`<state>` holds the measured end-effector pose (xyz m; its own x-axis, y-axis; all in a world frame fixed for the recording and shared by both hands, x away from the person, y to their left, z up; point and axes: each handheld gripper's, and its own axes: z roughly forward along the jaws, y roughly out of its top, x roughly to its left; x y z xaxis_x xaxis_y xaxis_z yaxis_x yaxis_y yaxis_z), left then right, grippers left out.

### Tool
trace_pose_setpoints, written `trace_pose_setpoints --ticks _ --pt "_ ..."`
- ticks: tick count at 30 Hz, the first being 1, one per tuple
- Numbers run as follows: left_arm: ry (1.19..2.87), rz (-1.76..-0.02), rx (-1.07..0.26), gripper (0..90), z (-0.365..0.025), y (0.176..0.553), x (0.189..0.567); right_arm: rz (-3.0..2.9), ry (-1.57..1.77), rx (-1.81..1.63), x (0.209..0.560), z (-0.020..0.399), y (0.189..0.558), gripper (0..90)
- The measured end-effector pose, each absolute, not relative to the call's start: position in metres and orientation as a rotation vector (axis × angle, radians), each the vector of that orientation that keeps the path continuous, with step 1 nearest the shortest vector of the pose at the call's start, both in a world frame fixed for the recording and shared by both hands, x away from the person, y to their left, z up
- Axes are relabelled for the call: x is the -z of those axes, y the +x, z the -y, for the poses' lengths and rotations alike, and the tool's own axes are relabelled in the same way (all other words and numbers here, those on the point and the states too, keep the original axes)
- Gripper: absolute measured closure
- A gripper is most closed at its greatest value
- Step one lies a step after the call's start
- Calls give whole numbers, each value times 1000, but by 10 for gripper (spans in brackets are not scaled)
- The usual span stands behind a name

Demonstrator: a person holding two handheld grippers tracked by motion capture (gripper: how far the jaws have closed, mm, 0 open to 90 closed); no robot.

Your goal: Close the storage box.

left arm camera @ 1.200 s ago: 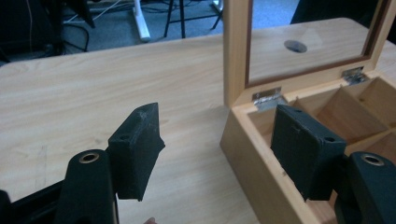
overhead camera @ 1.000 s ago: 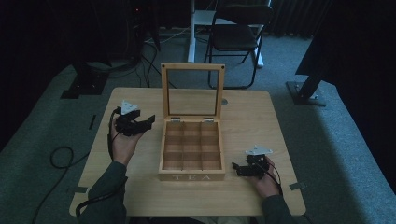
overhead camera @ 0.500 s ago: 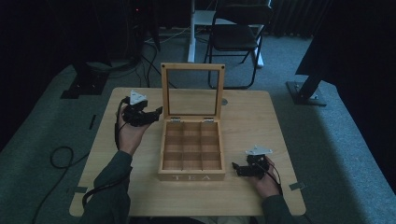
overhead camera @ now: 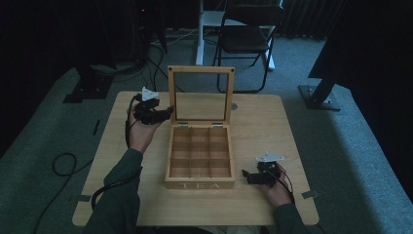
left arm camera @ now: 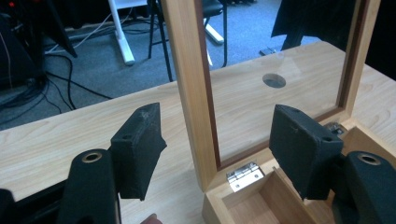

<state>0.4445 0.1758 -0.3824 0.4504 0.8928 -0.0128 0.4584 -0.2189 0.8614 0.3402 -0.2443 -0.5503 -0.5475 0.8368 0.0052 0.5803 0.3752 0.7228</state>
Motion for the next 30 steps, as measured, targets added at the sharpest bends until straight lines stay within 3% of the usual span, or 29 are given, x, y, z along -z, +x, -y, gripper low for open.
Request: trace_pose_setpoints --ticks 30 --pt "1849 -1224 -521 334 -168 510 392 -2278 1234 -978 550 244 340 125"
